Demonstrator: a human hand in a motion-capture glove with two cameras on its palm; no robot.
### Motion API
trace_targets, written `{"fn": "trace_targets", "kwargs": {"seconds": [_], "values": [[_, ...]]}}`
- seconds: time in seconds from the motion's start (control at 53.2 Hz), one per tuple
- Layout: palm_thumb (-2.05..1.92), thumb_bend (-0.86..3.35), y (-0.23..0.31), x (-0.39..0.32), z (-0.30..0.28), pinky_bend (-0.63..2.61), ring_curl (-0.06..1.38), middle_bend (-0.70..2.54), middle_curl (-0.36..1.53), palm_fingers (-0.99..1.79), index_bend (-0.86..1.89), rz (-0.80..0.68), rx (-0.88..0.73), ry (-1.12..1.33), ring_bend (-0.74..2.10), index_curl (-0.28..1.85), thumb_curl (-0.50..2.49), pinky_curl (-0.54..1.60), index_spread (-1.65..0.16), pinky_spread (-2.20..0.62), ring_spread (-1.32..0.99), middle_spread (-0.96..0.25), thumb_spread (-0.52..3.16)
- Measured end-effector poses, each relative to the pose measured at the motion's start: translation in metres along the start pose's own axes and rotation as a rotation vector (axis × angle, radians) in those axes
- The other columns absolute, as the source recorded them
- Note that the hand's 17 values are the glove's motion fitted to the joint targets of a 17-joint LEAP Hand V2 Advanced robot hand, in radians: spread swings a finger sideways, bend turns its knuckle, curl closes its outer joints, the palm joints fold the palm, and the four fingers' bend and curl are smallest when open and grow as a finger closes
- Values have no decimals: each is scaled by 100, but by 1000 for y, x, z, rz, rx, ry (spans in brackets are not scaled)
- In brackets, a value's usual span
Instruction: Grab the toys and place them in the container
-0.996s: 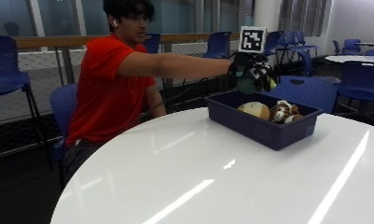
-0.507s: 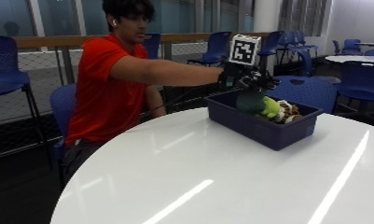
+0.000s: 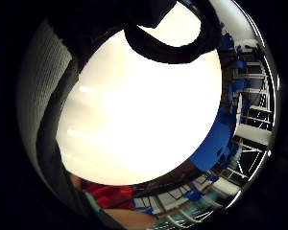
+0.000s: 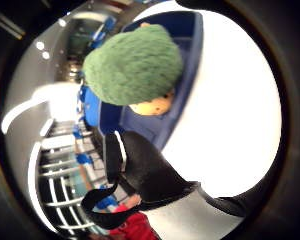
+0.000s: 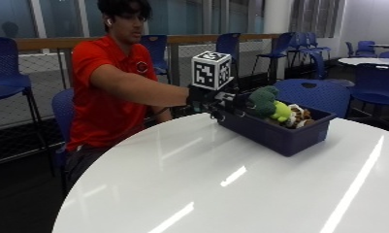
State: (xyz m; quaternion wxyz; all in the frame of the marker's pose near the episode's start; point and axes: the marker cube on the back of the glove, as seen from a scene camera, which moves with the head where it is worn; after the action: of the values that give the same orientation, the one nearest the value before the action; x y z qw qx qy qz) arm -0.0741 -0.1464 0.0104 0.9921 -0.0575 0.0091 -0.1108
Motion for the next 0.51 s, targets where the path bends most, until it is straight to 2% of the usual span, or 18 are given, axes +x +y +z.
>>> {"fn": "trace_targets", "kwargs": {"seconds": [0.188,0.507], "values": [[-14,-10,28,49,19,87,27,14,26,-20,14,54,-6,49,15,35,23,32,-34,10,3,-7,100],[-13,-9,63,86,35,81,24,13,25,-18,16,89,0,51,16,33,18,31,-34,10,2,-7,100]]}}
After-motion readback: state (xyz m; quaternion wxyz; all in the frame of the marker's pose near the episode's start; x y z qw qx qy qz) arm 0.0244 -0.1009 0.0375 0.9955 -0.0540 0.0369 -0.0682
